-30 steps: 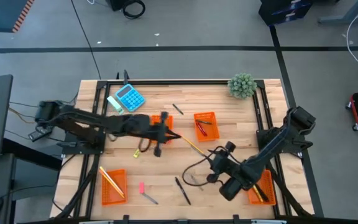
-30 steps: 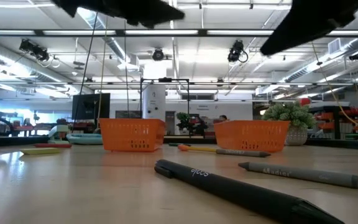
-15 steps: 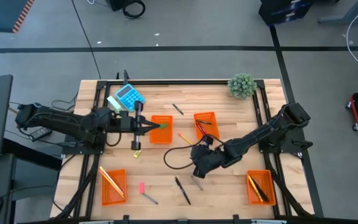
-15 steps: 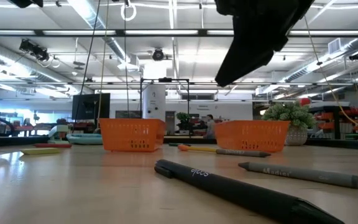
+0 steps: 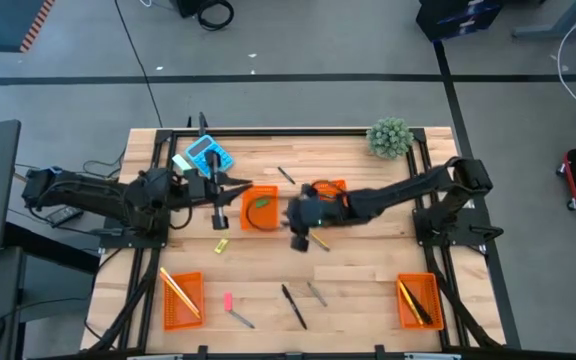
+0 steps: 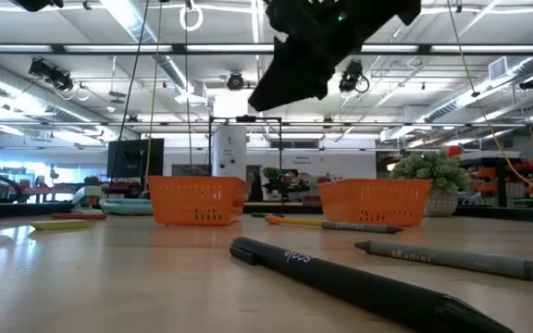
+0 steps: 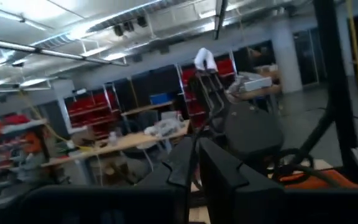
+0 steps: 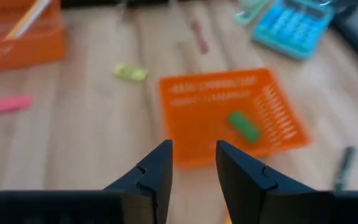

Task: Sort crayons/erasers/pens/pencils in bins
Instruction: Put the middle gray crayon into the top right orange bin

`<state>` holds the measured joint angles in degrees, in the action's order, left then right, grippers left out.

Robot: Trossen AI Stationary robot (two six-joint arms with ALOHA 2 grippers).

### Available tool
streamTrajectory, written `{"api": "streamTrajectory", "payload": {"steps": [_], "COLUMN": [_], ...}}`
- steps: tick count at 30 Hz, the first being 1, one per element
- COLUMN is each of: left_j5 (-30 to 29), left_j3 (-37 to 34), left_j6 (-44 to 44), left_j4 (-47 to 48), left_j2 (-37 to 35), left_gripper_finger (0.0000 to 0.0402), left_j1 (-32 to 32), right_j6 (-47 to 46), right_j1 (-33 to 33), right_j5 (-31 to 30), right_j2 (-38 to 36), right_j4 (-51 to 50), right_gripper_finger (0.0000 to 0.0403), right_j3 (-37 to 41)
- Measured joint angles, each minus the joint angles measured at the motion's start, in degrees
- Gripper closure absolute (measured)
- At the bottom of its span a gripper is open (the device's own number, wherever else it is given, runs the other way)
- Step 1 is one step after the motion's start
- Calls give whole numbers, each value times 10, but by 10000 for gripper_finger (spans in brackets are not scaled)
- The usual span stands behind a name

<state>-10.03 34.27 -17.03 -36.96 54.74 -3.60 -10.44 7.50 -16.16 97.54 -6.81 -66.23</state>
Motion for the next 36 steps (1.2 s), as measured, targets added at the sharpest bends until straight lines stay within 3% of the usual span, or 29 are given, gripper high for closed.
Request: {"api": "streamTrajectory", "payload": {"steps": [5, 12, 19, 26, 36], "left_j5": [2, 2, 34, 78, 77], "left_j3": [0, 28, 39, 39, 39], "left_j6": [8, 59, 92, 131, 92], "left_j4": [39, 84, 211, 259, 239], "left_j2": [-7, -45, -72, -74, -68], "left_gripper_finger": [367, 356, 356, 356, 359], "left_j1": [4, 22, 65, 55, 35], "right_j6": [4, 12, 0, -107, -75], "right_j1": [4, 2, -34, -23, -17], "right_j5": [-48, -60, -62, -57, -65], "right_j2": [1, 19, 123, 191, 146], "right_j4": [-31, -32, -185, -389, -351], "right_gripper_finger": [274, 274, 274, 274, 274], "right_j3": [1, -37, -152, -208, -198]}}
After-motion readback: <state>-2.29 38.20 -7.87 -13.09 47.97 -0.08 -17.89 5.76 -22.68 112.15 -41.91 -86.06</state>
